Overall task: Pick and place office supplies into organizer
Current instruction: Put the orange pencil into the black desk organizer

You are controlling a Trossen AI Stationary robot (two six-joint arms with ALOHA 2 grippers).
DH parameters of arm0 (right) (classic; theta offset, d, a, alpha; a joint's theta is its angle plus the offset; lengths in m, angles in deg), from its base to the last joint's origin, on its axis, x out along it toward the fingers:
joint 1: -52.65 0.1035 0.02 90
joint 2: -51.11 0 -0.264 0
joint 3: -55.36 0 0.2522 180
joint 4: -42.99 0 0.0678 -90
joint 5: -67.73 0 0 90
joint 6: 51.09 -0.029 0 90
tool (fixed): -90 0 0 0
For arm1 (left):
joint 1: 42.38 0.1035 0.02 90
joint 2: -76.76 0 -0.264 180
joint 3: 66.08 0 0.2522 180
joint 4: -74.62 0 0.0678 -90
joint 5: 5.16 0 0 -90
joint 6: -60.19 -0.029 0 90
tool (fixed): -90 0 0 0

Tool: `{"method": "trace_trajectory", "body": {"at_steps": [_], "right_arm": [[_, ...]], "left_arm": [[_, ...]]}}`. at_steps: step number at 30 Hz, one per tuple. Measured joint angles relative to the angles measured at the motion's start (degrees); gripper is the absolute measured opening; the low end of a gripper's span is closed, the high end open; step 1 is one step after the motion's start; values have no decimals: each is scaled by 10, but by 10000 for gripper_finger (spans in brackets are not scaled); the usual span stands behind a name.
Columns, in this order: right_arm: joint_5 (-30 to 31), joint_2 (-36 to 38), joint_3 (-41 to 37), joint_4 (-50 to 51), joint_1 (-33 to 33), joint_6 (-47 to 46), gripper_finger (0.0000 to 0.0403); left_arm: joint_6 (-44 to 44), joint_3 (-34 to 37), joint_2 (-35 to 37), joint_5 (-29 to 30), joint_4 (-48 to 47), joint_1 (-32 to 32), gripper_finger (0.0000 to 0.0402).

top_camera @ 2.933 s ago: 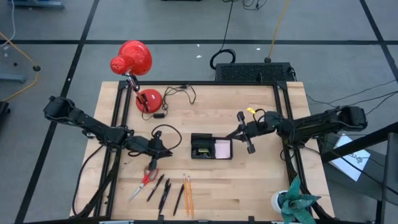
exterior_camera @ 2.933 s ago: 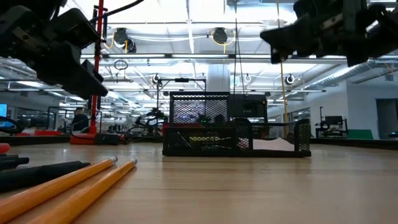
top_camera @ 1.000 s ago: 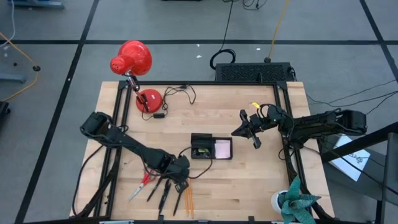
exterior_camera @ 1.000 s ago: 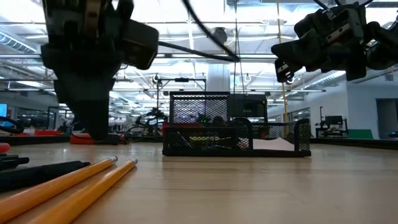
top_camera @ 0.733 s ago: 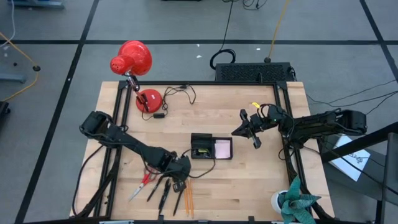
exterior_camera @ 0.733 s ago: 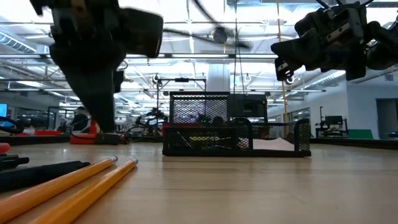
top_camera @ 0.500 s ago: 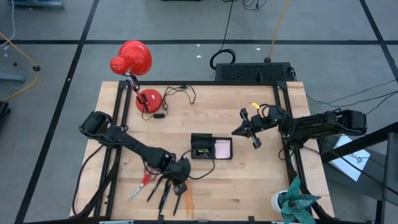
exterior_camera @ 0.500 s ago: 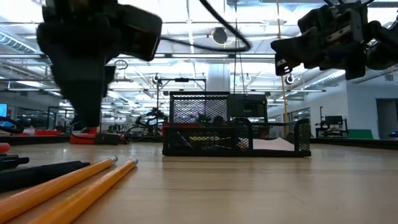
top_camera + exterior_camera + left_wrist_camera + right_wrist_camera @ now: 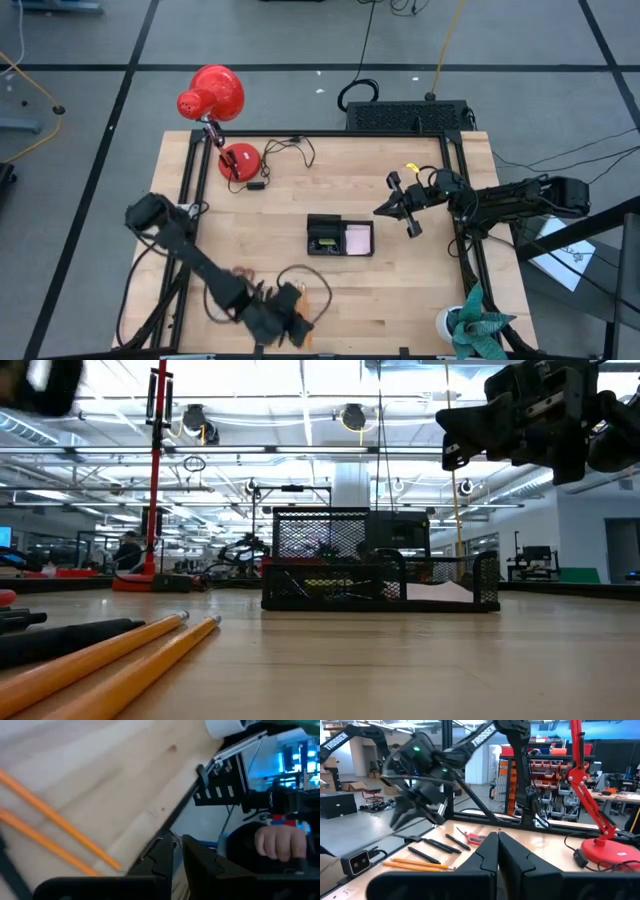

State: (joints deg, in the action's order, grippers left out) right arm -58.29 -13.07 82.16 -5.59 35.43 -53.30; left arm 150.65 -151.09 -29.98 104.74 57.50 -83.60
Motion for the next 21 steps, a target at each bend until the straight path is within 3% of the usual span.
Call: {"method": "trace_trajectory", "body": {"at_steps": [4,8,11,13,21], "right_arm": [[-2,0,0,5,0,-7,2],[-2,0,0,5,0,-16,2],[-10,0,0,4,0,-16,2],[-16,0,0,4,0,-15,2],[-17,7,1,13,-7,-16,2]], "left_arm": [[-10,-148,-88,-10,-96,0,47],[9,-302,-164,-36,-294,41,47],[43,-379,-189,-58,-420,75,47],[48,-405,-196,-78,-478,95,47],[46,-400,-198,-154,-520,125,47]]}}
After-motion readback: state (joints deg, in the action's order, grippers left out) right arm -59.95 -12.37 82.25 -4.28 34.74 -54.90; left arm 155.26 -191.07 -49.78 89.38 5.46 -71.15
